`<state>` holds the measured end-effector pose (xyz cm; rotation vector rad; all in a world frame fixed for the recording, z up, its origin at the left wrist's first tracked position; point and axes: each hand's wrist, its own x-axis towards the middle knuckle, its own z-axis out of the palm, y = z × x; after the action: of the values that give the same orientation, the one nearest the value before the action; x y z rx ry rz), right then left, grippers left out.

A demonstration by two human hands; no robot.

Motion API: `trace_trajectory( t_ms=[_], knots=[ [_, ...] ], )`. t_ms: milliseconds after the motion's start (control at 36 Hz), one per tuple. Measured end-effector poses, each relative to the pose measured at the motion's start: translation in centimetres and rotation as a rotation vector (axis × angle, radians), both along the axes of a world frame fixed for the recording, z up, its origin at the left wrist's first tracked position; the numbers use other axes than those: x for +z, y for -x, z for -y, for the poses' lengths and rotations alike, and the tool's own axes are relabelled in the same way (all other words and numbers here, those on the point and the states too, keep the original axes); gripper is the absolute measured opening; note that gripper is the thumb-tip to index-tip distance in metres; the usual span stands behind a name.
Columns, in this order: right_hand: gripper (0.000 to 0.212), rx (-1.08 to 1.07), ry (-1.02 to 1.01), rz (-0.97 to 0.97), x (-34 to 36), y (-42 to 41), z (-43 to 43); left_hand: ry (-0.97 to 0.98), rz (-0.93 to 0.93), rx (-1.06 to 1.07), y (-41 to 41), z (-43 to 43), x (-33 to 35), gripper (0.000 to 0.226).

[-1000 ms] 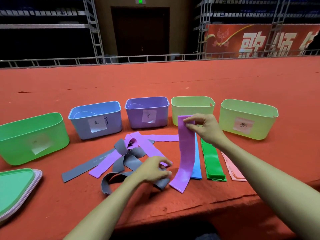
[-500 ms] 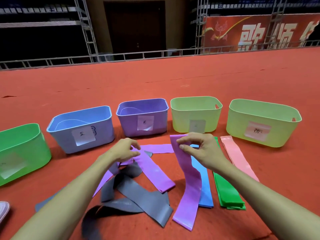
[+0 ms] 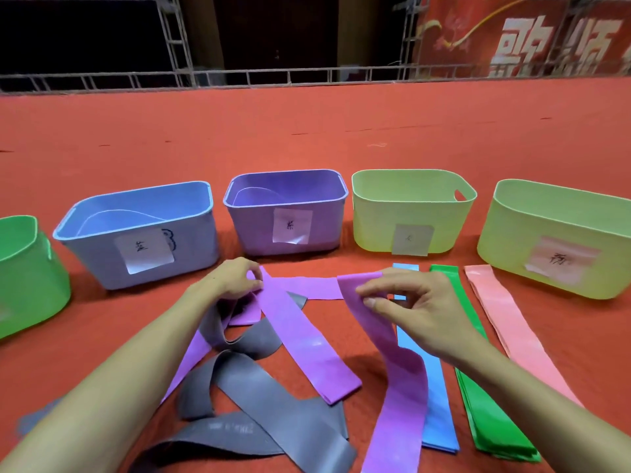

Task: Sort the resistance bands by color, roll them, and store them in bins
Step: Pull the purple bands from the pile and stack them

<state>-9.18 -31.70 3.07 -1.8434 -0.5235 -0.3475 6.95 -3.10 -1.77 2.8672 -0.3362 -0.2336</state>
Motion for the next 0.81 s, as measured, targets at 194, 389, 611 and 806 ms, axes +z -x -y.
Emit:
trace_trajectory(
  t_ms=[194,389,611,806],
  knots=[
    [0.031,-0.005,-0.016,-0.014,0.4,0.5,-0.2,0.058,0.101,0.044,0.4,-0.5,0.3,0.017],
    [0.03,-0.011,-0.038,0.031,1.8,1.8,-0.6,0.177,0.195,-0.001,3.4,-0.2,2.6,0.031],
    [0.027,0.02,-0.028,0.148,4.4,4.6,-1.2,0.462,0.295,-0.015,9.6,1.4,6.3,0.036],
    [0.024,0.024,0.008,0.197,6.6,7.3,-1.8,0.812,0.287,-0.116,15.9,3.6,10.6,0.035]
  ],
)
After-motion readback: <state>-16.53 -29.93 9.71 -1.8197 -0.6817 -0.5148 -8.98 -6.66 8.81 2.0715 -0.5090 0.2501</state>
